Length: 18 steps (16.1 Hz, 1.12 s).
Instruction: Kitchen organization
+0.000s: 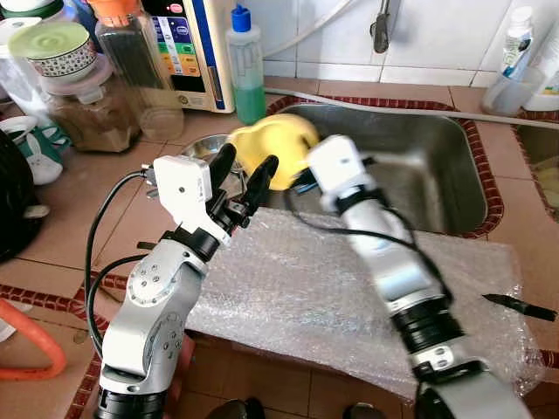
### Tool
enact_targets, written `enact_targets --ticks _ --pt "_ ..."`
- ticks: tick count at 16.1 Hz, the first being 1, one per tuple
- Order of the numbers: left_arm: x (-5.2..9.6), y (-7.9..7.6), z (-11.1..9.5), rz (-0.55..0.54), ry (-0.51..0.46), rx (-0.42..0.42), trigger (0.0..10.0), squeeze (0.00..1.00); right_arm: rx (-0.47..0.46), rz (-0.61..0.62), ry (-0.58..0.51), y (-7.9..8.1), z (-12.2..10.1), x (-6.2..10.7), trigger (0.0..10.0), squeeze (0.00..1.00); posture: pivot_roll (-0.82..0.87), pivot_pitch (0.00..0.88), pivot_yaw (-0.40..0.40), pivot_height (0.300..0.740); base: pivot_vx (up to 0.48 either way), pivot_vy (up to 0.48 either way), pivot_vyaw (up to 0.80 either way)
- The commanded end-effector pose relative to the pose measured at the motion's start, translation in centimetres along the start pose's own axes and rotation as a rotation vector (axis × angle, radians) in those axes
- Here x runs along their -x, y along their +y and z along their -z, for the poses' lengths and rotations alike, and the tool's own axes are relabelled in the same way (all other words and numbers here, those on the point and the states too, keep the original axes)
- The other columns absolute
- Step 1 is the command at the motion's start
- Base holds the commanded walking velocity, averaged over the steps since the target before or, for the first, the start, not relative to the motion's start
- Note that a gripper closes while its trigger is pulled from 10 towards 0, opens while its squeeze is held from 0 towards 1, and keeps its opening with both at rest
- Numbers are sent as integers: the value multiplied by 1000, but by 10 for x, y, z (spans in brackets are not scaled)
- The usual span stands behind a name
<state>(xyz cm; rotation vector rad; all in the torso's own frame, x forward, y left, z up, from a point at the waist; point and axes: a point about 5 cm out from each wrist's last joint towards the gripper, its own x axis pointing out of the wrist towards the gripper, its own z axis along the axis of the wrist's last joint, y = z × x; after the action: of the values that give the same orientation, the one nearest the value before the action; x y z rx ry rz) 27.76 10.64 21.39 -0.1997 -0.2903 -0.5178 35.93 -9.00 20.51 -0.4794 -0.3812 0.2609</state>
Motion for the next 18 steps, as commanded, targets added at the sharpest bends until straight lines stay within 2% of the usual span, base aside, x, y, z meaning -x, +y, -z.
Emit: enact_targets --ticks 1,2,3,6,7,8,9,10,11,13,14,15,18 --pt "2 -1 1 18 23 -8 10000 1000 3 62 64 -13 14 4 0 0 -148 139 112 740 0 0 0" --pt "3 -1 4 27 40 -15 10000 1000 25 85 89 -21 20 6 0 0 -149 142 113 740 0 0 0" --pt "5 -2 10 52 92 -30 10000 1000 60 121 138 -38 34 12 0 0 -149 145 116 740 0 0 0" --pt "8 -2 21 82 164 -54 10000 1000 99 160 197 -59 50 21 0 0 -147 151 118 740 0 0 0" --pt "9 -2 26 90 193 -54 10000 1000 128 178 261 -72 66 30 706 0 -150 154 118 740 0 0 0" --pt "9 -2 27 92 198 -58 10000 1000 141 180 302 -78 74 35 824 0 -150 154 118 740 0 0 0" --pt "9 -2 27 96 202 -62 10000 1000 154 169 351 -82 84 41 2000 0 -151 157 119 740 0 0 0" --pt "9 -3 27 100 205 -66 10000 1000 153 161 404 -85 94 47 7176 0 -153 158 118 740 0 0 0" --pt "9 -4 28 109 213 -69 10000 1000 130 155 463 -85 103 53 10000 0 -155 160 119 740 0 0 0" --pt "10 -5 30 117 226 -76 10000 1000 90 134 528 -83 114 60 10000 0 -155 161 120 740 0 0 0" --pt "11 -6 32 131 247 -80 10000 1000 83 134 545 -83 117 62 10000 929 -154 161 120 740 0 0 0" --pt "12 -7 34 152 271 -86 10000 1000 70 129 550 -82 119 63 10000 1000 -154 161 120 740 0 0 0" --pt "14 -9 40 191 322 -109 10000 1000 73 125 550 -82 119 61 10000 1000 -154 156 124 740 0 0 0"
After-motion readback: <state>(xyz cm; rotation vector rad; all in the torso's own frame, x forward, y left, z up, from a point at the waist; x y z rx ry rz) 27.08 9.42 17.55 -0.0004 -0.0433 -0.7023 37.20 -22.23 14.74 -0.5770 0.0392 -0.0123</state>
